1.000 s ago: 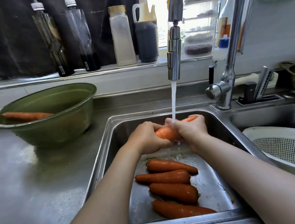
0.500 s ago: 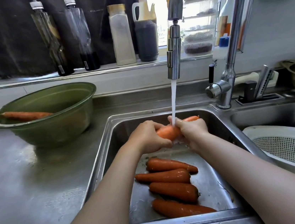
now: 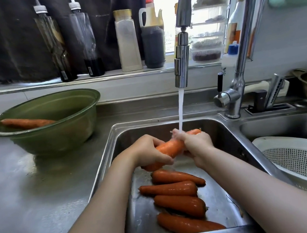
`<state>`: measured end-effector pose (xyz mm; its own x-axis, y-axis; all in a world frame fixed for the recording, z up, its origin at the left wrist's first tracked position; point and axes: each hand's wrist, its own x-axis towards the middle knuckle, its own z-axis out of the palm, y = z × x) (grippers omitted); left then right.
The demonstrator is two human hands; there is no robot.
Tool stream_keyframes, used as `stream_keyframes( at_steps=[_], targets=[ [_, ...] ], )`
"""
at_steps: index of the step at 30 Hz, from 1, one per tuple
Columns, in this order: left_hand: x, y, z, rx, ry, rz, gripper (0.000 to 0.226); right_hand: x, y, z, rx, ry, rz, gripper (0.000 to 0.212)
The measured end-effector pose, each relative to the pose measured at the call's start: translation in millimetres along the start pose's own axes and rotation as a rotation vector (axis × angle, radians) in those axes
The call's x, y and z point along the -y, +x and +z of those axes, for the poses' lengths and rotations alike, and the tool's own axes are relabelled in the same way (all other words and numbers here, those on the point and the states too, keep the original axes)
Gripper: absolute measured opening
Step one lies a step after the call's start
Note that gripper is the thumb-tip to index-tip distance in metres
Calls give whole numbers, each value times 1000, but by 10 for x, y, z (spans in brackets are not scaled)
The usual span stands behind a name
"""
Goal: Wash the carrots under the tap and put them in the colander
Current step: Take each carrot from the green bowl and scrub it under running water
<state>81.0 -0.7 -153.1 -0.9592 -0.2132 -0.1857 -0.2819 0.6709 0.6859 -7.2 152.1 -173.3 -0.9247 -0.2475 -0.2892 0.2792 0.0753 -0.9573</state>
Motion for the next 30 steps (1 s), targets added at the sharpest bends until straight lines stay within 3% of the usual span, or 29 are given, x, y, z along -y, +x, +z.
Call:
stream_keyframes(
  at_steps=[3,8,11,14,18,21,23,26,30],
  targets=[
    [-39,17,29,-2,1,1,58,34,19,-40,4,41,7,52],
    [161,-41,-80,-16,-32,-4,54,116,-55,-214,473,86,29,27],
    [220,-60,-104,-55,-46,9,56,152,-65,-295,568,83,39,19],
    [239,-33,-110,-88,19,32,67,130,-16,-329,536,-12,6,22],
    [180,-17,-92,-118,71,87,57,103,59,-353,339,-129,-137,42],
    [167,-9,-72,-28,-84,48,55,98,103,-307,267,-64,-178,27],
    [201,5,-38,63,-238,-37,54,93,133,-274,308,-24,-161,18],
    [218,-27,32,252,-496,-134,41,91,127,-278,461,113,-48,23],
    [161,-88,43,380,-747,-240,55,76,107,-299,503,110,-17,31]
  ],
)
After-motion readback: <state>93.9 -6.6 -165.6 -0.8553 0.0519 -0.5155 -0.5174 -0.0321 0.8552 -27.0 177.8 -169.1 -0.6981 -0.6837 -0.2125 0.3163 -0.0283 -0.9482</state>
